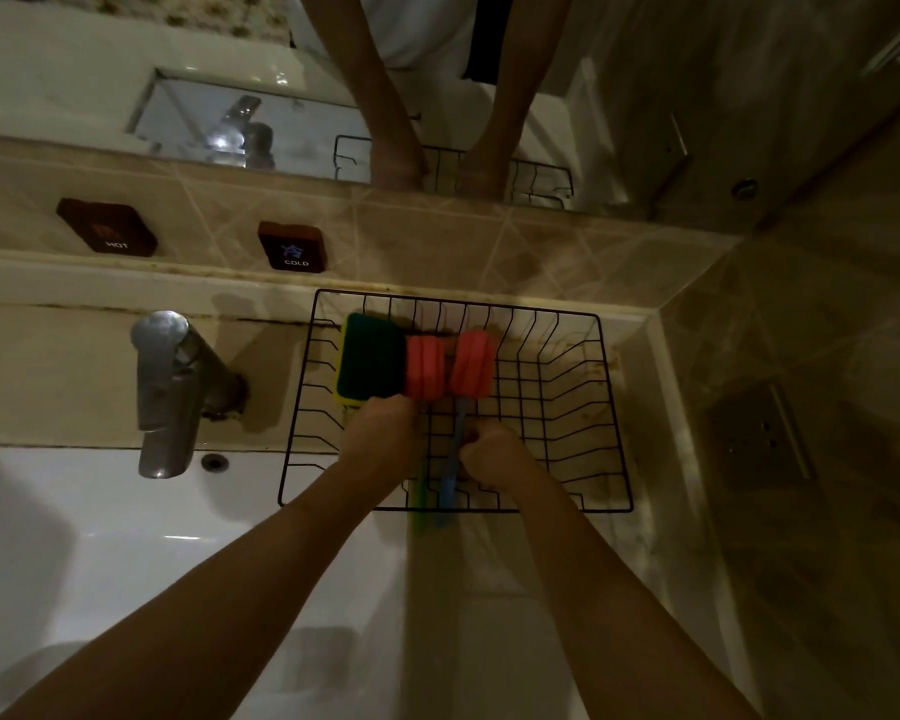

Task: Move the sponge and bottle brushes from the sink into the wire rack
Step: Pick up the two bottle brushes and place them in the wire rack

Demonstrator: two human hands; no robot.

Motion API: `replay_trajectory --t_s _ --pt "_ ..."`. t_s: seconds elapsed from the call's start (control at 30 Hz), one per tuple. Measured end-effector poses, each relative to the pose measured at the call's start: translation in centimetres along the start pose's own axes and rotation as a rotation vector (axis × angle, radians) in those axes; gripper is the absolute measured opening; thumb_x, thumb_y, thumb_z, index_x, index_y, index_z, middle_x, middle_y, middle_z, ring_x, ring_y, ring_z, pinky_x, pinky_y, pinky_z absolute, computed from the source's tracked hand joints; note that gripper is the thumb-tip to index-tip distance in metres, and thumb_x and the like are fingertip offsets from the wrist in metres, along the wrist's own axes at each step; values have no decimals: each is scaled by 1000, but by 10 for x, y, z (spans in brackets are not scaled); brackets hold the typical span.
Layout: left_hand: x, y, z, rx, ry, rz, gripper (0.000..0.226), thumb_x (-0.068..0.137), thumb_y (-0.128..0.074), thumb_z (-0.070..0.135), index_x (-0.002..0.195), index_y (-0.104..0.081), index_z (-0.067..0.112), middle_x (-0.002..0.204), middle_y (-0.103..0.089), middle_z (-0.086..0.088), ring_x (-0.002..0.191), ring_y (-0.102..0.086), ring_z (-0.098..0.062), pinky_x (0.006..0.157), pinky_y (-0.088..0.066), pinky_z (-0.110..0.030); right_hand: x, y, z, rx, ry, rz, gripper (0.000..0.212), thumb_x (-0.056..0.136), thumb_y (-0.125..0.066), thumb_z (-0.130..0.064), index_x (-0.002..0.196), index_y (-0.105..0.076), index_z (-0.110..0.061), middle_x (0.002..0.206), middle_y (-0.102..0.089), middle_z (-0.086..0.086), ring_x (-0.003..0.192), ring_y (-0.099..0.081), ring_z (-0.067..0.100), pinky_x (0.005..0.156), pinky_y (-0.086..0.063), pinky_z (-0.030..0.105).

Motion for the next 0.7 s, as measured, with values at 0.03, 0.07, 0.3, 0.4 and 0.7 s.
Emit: replay_trajectory --t_s 0.03,0.07,0.3,0.4,0.7 --pt "-2 1 -2 -64 11 19 13 89 -55 13 83 -65 8 73 -67 -9 64 -65 -23 65 -59 -38 -2 2 -1 17 5 9 23 88 -53 -3 107 -63 6 96 -61 18 82 -56 26 62 -48 28" --pt "-3 3 -4 -132 32 40 15 88 -56 14 79 -65 8 69 -67 -9 61 -64 -23 63 -59 -37 -3 5 -2 33 17 18 22 88 -53 -3 106 -63 5 98 -62 19 85 -57 28 65 -49 29" --pt "-9 22 -33 -549 279 118 30 95 -49 30 76 -61 9 68 -64 -14 59 -60 -23 56 -51 -35 -8 15 -8 39 50 22 25 89 -52 -5 109 -60 9 110 -65 28 82 -59 29 59 -47 29" --pt "-6 45 -34 -478 257 214 33 97 -46 33 73 -60 15 66 -65 -10 60 -64 -26 57 -53 -39 -7 10 -5 28 36 4 24 89 -52 -6 107 -61 8 108 -65 29 73 -58 26 52 -46 28" --pt "12 60 -36 -167 220 200 40 91 -59 23 124 -47 5 124 -51 -24 100 -57 -32 77 -41 -30 -10 2 1 81 -9 -19 25 88 -57 -6 110 -61 5 112 -66 28 100 -65 41 74 -56 44"
Point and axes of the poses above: each hand's wrist, its own x-axis towards the middle knuckle, its own y-axis out of the back of the hand, z = x × y, the point moved 9 cm from there along x, towards the middle knuckle
